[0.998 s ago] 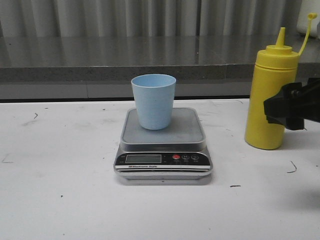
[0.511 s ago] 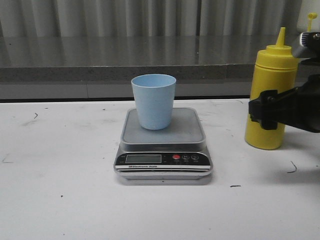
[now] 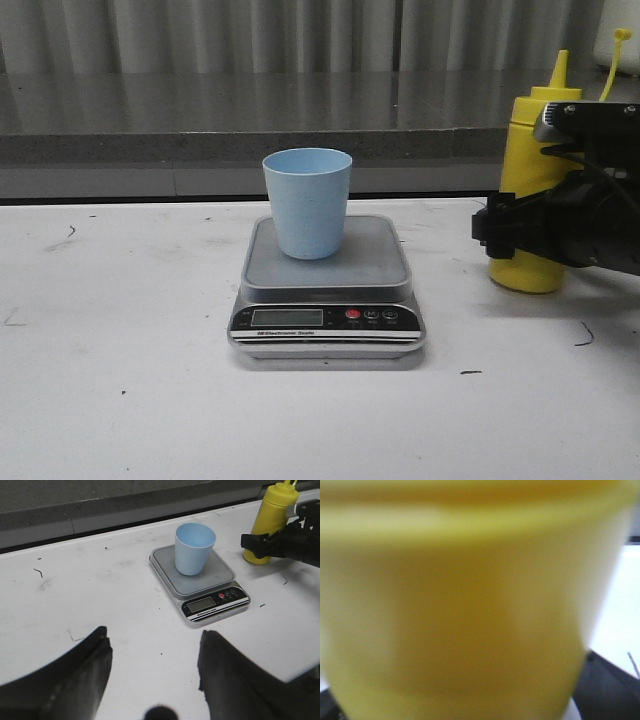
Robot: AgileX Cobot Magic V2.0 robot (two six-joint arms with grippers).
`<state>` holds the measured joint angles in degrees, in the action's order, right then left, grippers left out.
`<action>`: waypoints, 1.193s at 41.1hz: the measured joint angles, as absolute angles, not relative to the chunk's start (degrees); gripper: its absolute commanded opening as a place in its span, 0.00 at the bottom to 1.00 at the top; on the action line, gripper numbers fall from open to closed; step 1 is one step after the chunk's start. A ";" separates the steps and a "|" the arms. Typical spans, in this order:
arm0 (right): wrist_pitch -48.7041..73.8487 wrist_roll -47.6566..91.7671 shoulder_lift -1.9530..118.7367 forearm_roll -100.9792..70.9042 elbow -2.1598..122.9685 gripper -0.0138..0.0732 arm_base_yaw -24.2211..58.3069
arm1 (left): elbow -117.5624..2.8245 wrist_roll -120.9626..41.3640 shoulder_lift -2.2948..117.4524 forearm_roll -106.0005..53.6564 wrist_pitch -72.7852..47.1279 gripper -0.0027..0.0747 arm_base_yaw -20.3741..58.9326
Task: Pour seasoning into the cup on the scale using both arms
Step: 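Reach the right gripper to the yellow squeeze bottle and grasp it, then lift the yellow bottle with the right gripper toward the cup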
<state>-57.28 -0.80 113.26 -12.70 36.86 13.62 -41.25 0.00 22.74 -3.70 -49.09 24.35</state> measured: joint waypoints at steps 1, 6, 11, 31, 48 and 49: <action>-57.28 -0.80 113.19 -12.70 36.97 0.74 13.62 | -41.25 0.00 22.74 -3.70 -49.09 0.54 24.35; -57.28 -0.80 113.19 -12.46 37.23 0.57 13.62 | -41.25 0.00 22.74 -3.70 -49.09 0.54 24.35; -55.81 -0.80 112.19 -12.37 37.23 0.55 13.62 | -41.25 0.00 22.74 -3.70 -49.09 0.54 24.35; -21.70 10.74 86.57 -0.91 40.33 0.55 13.62 | -41.25 0.00 22.74 -3.70 -49.09 0.54 24.35; 24.88 23.50 84.67 23.36 61.80 0.55 19.38 | -41.25 0.00 22.74 -3.70 -49.09 0.54 24.35; 26.42 23.62 85.23 25.41 62.74 0.55 20.03 | -41.25 0.00 22.74 -3.70 -49.09 0.54 24.35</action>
<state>26.42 23.62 85.23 25.41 62.74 20.03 -41.25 0.00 22.74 -3.70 -49.09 24.35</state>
